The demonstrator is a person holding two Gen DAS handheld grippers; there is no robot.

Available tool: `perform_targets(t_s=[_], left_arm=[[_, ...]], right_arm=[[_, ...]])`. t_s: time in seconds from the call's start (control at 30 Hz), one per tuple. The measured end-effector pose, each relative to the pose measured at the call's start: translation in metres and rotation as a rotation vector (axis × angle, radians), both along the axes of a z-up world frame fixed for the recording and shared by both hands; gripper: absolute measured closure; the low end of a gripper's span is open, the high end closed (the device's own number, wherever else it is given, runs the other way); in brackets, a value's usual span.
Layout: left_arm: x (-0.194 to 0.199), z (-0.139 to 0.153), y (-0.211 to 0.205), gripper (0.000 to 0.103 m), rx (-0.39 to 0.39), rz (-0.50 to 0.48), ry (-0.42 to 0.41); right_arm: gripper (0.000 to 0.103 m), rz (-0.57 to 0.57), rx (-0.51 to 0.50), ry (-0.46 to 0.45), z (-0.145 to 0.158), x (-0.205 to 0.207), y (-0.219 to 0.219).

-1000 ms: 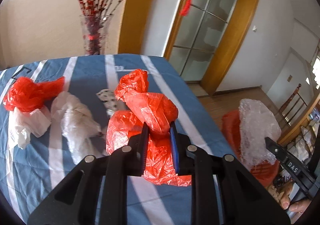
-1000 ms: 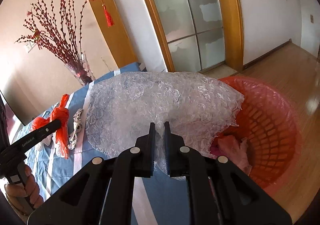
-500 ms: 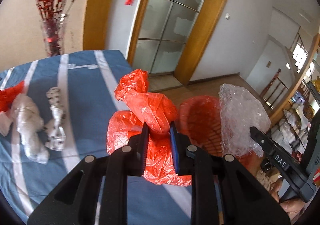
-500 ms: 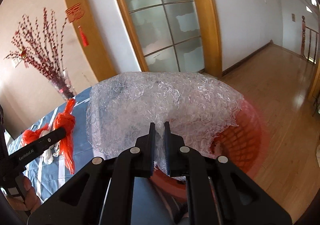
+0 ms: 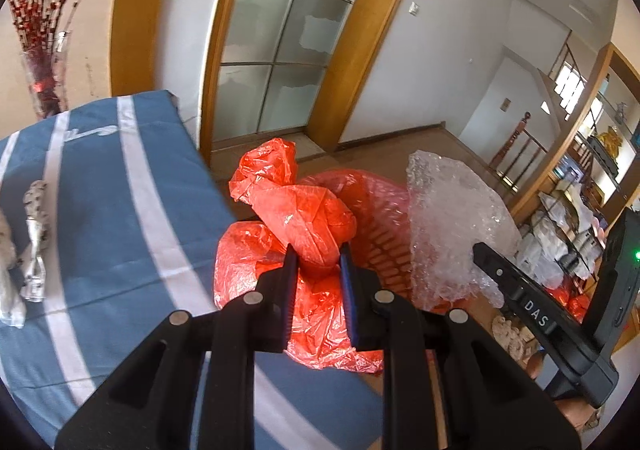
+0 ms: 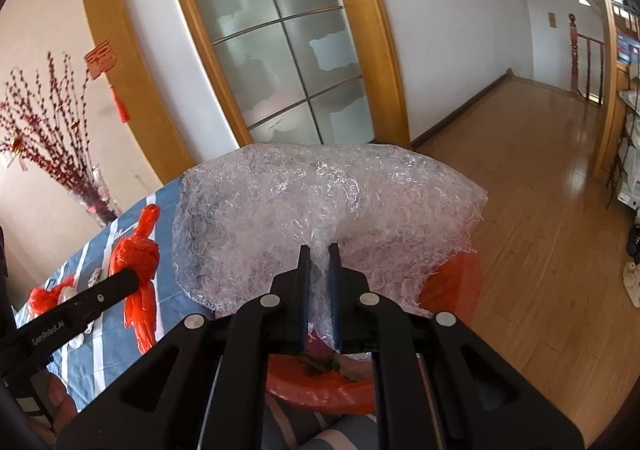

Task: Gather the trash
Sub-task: 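Carry the bubble-wrap sheet and red bag to the basket with both tools, then open the left tool over the basket while the right tool releases the bubble-wrap sheet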

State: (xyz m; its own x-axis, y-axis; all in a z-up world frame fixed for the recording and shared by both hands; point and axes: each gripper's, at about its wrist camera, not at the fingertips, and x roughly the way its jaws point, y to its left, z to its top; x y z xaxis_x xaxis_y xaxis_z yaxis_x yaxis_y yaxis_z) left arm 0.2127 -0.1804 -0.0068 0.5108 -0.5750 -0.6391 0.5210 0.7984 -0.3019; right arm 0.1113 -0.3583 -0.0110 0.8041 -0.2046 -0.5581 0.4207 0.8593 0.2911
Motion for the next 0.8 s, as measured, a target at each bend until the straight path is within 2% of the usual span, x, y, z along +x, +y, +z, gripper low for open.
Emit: perform_targets(t_s=[0.4, 0.67, 0.8], left_arm=[[0.008, -0.018, -0.041, 0.082, 0.002, -0.075, 0.05], [0.014, -0.027, -0.06, 0.08, 0.011, -0.089, 0.07], [0.02, -0.034, -0.062, 0.074, 0.01, -0.081, 0.095]], right_arm=[[0.094, -0.074, 0.028, 0.0, -0.008, 0.001, -0.025], [0.092, -0.087, 0.033, -0.005, -0.012, 0.008, -0.035], [0.081, -0.088, 0.048, -0.002, -0.016, 0.013, -0.035]])
